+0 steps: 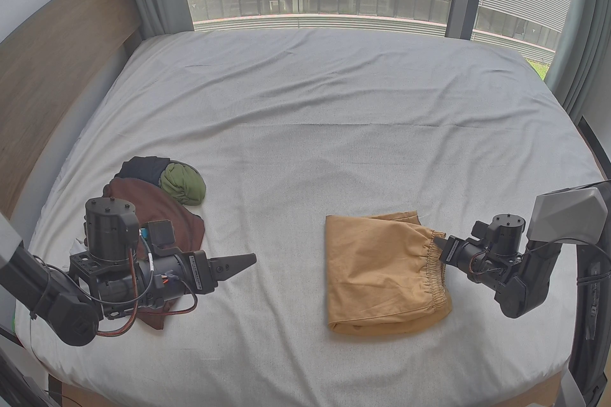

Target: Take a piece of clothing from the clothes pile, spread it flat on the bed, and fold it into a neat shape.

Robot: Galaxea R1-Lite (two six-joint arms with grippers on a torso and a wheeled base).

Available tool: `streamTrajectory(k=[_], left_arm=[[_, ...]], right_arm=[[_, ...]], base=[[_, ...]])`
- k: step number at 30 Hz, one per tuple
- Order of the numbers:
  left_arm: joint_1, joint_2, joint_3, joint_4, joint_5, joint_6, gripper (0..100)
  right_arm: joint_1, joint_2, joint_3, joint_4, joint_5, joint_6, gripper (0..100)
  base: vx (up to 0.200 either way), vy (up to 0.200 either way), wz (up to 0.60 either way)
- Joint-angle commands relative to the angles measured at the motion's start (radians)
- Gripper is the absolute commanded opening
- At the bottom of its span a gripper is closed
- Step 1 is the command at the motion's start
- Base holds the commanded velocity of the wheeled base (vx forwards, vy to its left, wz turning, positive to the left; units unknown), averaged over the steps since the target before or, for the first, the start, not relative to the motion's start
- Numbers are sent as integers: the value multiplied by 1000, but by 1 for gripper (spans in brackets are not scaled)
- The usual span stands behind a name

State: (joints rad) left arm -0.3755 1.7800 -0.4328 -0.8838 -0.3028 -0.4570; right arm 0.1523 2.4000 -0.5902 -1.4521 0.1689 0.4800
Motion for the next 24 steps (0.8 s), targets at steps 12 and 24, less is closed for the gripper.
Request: streamTrajectory(k=[12, 24], left_arm=[[-2, 18, 3, -1, 1, -2, 100], [-3, 19, 9, -1, 1, 1, 100]], right_arm=[[-2, 19, 6, -1, 0, -9, 100], [1, -111, 187, 96, 7, -77, 100]], base=[[0, 0, 0], [0, 0, 0]])
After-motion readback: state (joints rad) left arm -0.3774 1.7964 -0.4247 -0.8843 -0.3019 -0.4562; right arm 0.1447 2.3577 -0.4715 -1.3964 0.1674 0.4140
